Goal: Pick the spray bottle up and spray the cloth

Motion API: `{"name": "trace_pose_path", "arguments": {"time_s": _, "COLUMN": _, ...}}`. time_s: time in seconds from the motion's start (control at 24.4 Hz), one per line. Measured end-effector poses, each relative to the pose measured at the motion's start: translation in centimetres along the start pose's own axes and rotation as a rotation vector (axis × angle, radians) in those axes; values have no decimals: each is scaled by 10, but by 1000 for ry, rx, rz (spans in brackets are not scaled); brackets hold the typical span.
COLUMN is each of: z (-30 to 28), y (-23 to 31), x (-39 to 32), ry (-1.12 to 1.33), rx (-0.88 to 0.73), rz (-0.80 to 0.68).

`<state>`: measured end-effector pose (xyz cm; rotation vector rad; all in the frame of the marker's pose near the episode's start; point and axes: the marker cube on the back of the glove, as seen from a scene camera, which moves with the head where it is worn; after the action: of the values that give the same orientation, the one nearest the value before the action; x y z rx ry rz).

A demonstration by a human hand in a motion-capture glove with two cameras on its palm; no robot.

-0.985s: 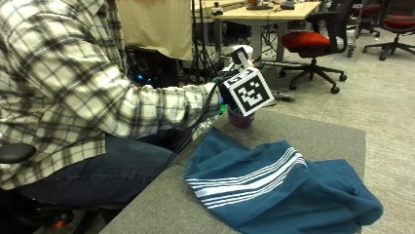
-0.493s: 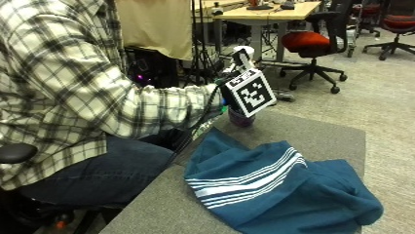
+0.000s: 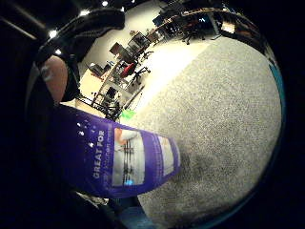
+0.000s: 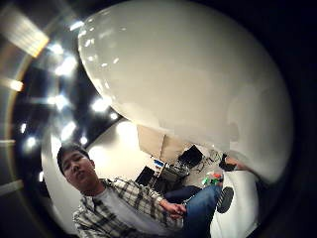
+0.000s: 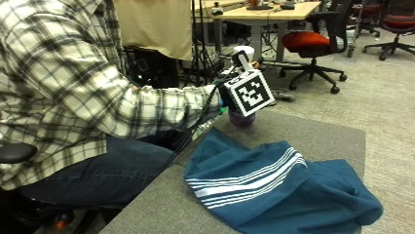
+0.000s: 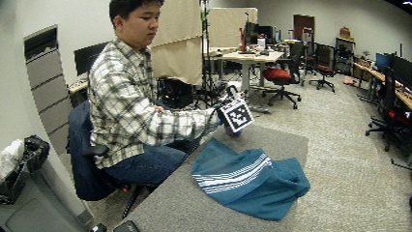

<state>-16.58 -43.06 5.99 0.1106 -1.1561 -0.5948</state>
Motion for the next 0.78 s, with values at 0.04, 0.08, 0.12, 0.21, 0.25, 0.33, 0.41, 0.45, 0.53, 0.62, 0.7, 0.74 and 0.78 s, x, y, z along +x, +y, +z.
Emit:
{"name": "trace_pose_path", "arguments": {"time_s": 0.04, "z": -1, "y": 2, "x": -1, "ry": 4, "rx": -7, "rz": 0}}
{"name": "trace_pose_path", "arguments": {"time_s": 0.08, "z": -1, "y": 3, "x": -2, "ry": 12, "rx": -15, "rz": 0}}
{"name": "trace_pose_path", "arguments": {"time_s": 0.12, "z": -1, "y": 5, "x": -2, "ry": 22, "rx": -22, "rz": 1}}
{"name": "trace_pose_path", "arguments": {"time_s": 0.21, "z": -2, "y": 8, "x": -4, "ry": 41, "rx": -31, "rz": 2}}
{"name": "trace_pose_path", "arguments": {"time_s": 0.25, "z": -3, "y": 10, "x": -5, "ry": 51, "rx": -34, "rz": 1}}
{"name": "trace_pose_path", "arguments": {"time_s": 0.33, "z": -6, "y": 13, "x": -7, "ry": 73, "rx": -37, "rz": -1}}
{"name": "trace_pose_path", "arguments": {"time_s": 0.41, "z": -11, "y": 15, "x": -10, "ry": 93, "rx": -28, "rz": -4}}
{"name": "trace_pose_path", "arguments": {"time_s": 0.45, "z": -14, "y": 16, "x": -11, "ry": 105, "rx": -18, "rz": -6}}
{"name": "trace_pose_path", "arguments": {"time_s": 0.53, "z": -21, "y": 18, "x": -13, "ry": 139, "rx": -3, "rz": -4}}
{"name": "trace_pose_path", "arguments": {"time_s": 0.62, "z": -29, "y": 23, "x": -14, "ry": 181, "rx": -11, "rz": 4}}
{"name": "trace_pose_path", "arguments": {"time_s": 0.7, "z": -37, "y": 30, "x": -15, "ry": 235, "rx": -32, "rz": 15}}
{"name": "trace_pose_path", "arguments": {"time_s": 0.74, "z": -40, "y": 34, "x": -15, "ry": 270, "rx": -41, "rz": 22}}
{"name": "trace_pose_path", "arguments": {"time_s": 0.78, "z": -44, "y": 37, "x": -16, "ry": 311, "rx": -52, "rz": 31}}
